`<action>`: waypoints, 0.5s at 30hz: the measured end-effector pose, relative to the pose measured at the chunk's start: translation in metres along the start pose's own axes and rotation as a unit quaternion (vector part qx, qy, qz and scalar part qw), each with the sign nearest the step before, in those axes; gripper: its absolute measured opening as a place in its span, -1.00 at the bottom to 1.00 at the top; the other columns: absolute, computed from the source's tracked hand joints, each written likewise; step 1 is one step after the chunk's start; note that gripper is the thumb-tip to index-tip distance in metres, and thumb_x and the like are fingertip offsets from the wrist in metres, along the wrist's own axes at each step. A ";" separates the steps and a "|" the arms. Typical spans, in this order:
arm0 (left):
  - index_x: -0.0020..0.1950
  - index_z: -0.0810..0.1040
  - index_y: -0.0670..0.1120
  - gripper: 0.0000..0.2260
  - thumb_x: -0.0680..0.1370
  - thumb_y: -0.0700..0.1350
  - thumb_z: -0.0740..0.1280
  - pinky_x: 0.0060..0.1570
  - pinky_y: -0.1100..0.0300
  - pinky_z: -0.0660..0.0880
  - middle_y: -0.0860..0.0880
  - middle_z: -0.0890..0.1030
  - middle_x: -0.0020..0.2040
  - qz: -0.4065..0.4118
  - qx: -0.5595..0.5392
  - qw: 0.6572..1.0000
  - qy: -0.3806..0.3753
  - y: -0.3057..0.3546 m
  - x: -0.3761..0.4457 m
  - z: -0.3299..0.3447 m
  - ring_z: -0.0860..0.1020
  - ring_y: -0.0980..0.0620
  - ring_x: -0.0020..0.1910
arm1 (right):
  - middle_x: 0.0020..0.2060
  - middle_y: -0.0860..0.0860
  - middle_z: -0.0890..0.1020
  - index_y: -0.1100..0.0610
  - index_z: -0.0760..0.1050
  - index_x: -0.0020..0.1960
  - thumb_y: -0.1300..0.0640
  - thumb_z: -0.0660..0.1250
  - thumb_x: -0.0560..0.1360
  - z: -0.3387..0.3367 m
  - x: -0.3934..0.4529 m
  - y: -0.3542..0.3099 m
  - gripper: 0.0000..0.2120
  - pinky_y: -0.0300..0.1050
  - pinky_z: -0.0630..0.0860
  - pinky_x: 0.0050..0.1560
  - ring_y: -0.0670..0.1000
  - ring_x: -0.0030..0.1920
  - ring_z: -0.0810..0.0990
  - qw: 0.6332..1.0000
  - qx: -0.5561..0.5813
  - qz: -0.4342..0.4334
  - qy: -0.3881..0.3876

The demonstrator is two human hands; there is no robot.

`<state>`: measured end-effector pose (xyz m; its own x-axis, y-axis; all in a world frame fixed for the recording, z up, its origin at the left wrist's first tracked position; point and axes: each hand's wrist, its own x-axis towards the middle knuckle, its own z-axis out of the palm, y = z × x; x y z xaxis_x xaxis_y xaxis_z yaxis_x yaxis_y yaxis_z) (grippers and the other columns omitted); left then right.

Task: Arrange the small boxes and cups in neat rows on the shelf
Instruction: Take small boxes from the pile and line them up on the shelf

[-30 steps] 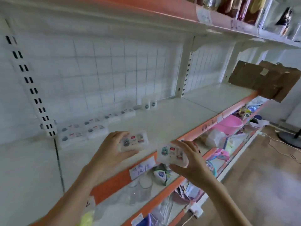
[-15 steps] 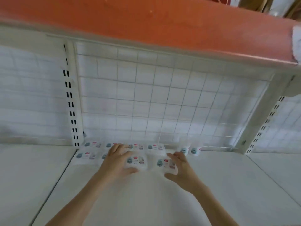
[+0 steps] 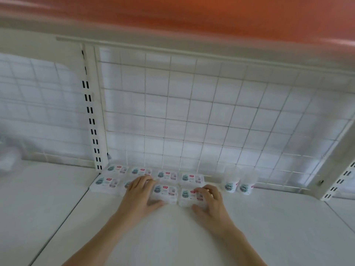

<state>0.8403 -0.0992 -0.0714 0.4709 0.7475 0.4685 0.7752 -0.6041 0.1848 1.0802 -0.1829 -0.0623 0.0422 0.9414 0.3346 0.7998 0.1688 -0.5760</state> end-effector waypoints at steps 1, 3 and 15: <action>0.09 0.51 -0.02 -0.45 0.35 0.36 0.17 0.06 0.07 0.47 0.02 0.52 0.07 0.002 0.004 1.000 0.011 0.001 0.000 0.000 0.45 0.01 0.11 | 0.15 -0.08 0.32 0.06 0.44 0.24 -0.24 0.17 0.31 0.000 0.000 0.000 -0.40 -0.34 0.27 0.20 -0.07 0.17 0.34 1.000 0.007 0.001 -0.001; 0.04 0.53 -0.05 -0.49 0.33 0.32 0.21 0.04 0.08 0.46 0.00 0.52 0.04 0.006 0.006 0.999 0.036 0.002 0.000 0.001 0.39 0.02 0.10 | 0.18 -0.07 0.33 0.07 0.44 0.25 -0.25 0.16 0.33 -0.002 0.000 -0.002 -0.40 -0.41 0.28 0.19 -0.10 0.16 0.38 1.000 0.018 0.009 -0.001; -0.01 0.49 -0.08 -0.54 0.29 0.23 0.26 0.03 0.14 0.40 -0.01 0.50 0.02 0.014 0.004 0.997 0.069 0.004 -0.002 -0.003 0.40 -0.02 0.07 | 0.21 -0.03 0.36 0.07 0.40 0.27 -0.28 0.14 0.35 -0.002 -0.004 -0.011 -0.38 -0.14 0.40 0.21 -0.01 0.17 0.43 0.997 -0.072 0.009 0.008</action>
<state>0.8415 -0.1037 -0.0687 0.4299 0.6849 0.5883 0.7660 -0.6216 0.1640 1.0724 -0.1887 -0.0560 0.0648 0.9391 0.3375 0.8765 0.1081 -0.4692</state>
